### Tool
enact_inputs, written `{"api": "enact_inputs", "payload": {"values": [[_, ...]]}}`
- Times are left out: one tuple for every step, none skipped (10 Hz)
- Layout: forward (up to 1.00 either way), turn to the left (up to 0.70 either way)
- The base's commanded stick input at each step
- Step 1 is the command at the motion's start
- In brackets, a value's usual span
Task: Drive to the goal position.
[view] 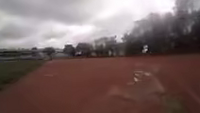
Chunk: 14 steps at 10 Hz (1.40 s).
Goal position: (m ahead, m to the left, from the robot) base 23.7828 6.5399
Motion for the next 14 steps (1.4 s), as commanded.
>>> {"api": "enact_inputs", "payload": {"values": [[0.7, 0.35], [0.7, 0.35], [0.7, 0.35], [0.7, 0.0], [0.7, 0.0], [0.7, 0.0], [0.7, 0.0], [0.7, 0.0], [0.7, 0.0], [0.7, 0.0], [0.7, 0.0], [0.7, 0.0], [0.7, 0.0], [0.7, 0.0]]}}
